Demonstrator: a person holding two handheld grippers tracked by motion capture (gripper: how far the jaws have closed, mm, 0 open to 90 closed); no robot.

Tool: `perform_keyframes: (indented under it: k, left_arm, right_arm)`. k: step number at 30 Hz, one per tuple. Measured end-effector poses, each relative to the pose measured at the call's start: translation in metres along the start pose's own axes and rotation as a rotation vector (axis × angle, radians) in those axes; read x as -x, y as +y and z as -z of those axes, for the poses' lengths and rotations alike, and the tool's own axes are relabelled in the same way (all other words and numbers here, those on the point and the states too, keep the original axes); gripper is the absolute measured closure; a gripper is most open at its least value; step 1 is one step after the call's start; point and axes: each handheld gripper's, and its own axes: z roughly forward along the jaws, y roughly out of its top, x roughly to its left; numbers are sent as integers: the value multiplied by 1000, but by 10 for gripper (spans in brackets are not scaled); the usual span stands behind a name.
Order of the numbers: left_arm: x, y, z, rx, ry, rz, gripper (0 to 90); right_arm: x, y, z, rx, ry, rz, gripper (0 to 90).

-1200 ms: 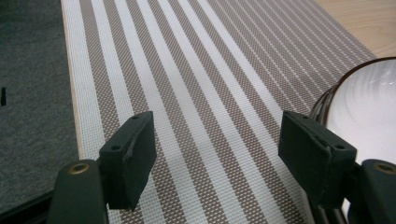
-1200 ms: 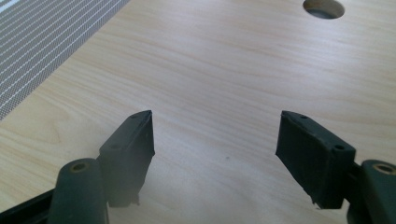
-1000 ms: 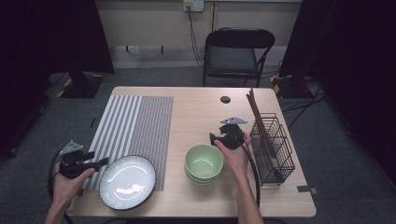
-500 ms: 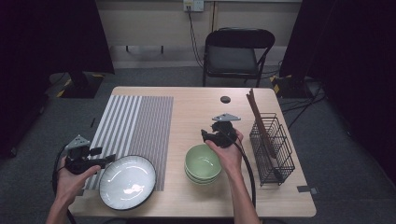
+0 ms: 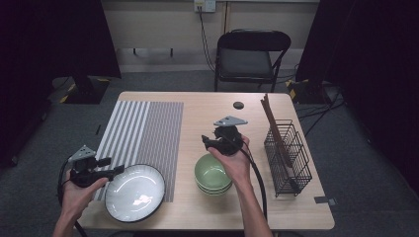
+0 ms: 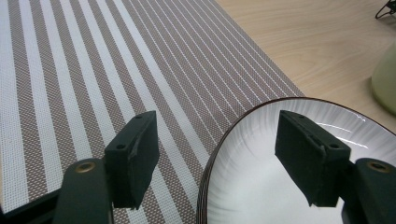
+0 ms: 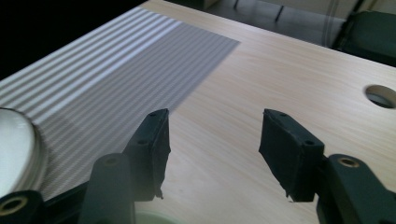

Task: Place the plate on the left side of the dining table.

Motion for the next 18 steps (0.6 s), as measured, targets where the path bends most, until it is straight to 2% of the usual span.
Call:
perform_keyframes:
  k: [1, 2, 7, 9, 12, 13, 14, 15, 18]
  left_arm:
    - [0, 0, 0, 0, 0, 0, 300]
    - [1, -1, 0, -10, 4, -10, 300]
    - [0, -4, -1, -11, -26, -2, 336]
    - [-1, -6, -2, -9, -34, -1, 376]
    - [-4, -8, -2, -10, -47, 1, 385]
    - [-4, -8, -2, -10, -47, 1, 394]
    - [-4, -9, -2, -13, -47, -3, 397]
    - [-5, -9, -3, -11, -45, -1, 399]
    - [-5, -10, -6, -30, -30, -3, 448]
  right_arm:
    - [0, 0, 0, 0, 0, 0, 427]
    - [-13, 4, -1, -1, 46, 15, 438]
    - [-42, 11, -5, 5, 135, 42, 463]
    - [-56, 12, -11, -3, 171, 58, 472]
    - [-76, 13, -18, -1, 231, 72, 507]
    - [-76, 13, -18, -1, 231, 72, 507]
    - [-90, 13, -22, 7, 266, 83, 522]
    - [-96, 13, -26, 3, 287, 85, 529]
    - [-114, 11, -38, -33, 320, 115, 550]
